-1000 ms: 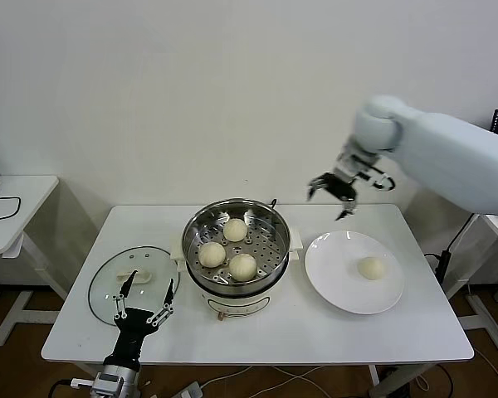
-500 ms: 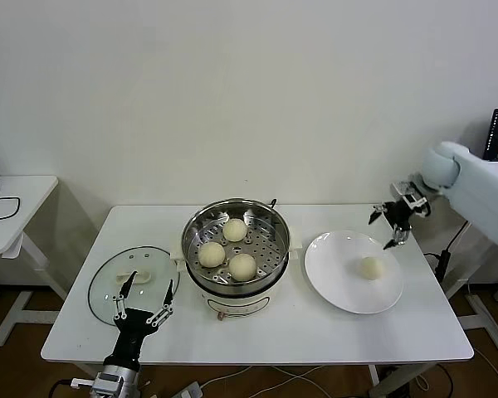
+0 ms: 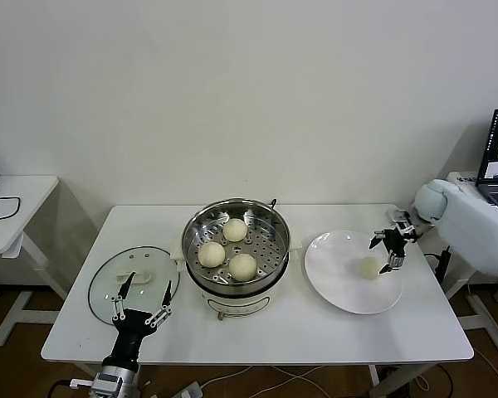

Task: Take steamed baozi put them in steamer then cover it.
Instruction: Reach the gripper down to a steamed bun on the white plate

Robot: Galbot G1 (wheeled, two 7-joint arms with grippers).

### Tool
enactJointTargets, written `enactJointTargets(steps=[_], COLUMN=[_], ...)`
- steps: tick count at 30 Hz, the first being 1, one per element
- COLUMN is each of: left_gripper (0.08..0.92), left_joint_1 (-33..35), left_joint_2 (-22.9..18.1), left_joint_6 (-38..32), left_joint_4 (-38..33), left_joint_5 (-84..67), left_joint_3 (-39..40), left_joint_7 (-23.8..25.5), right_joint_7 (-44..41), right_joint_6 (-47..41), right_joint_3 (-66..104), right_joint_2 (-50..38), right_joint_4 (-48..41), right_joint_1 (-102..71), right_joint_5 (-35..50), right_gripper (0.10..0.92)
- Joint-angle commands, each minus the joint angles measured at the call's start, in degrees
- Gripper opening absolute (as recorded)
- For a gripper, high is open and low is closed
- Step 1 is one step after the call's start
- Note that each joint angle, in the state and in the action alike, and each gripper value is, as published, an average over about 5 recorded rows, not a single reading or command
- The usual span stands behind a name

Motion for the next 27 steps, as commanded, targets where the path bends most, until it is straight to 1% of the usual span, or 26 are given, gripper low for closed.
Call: enactJointTargets(steps=[1, 13, 19, 23, 27], left_gripper=[0.823, 0.823, 0.823, 0.823, 0.823], left_joint_1=[0.0, -0.2, -0.3, -0.3, -0.4], left_joint_2=[0.1, 0.0, 0.0, 0.1, 0.2], left_joint_6=[-0.1, -0.2, -0.2, -0.2, -0.1], left_joint_4=[0.2, 0.5, 0.5, 0.4, 0.3], left_joint_5=[0.0, 0.0, 0.0, 0.0, 0.0], left_joint_3=[0.0, 0.0, 0.0, 0.1, 0.2], left_joint_7=[0.0, 0.0, -0.1, -0.1, -0.1], right_joint_7=[1.1, 0.8, 0.5, -0.4, -3.2], right_joint_6=[-0.2, 0.3, 0.4, 0.3, -0.3], right_joint_3=[1.3, 1.9, 1.8, 1.0, -1.1], right_joint_2=[3.1, 5.2, 5.6, 5.0, 4.0], right_joint_4=[-4.9, -7.7, -7.6, -6.0, -2.6], right_joint_1=[-2.9, -3.1, -2.7, -1.0, 3.7], right_joint_5=[-0.9, -2.6, -3.1, -2.8, -1.3], right_gripper=[0.823, 0.813, 0.724, 0.671, 0.655])
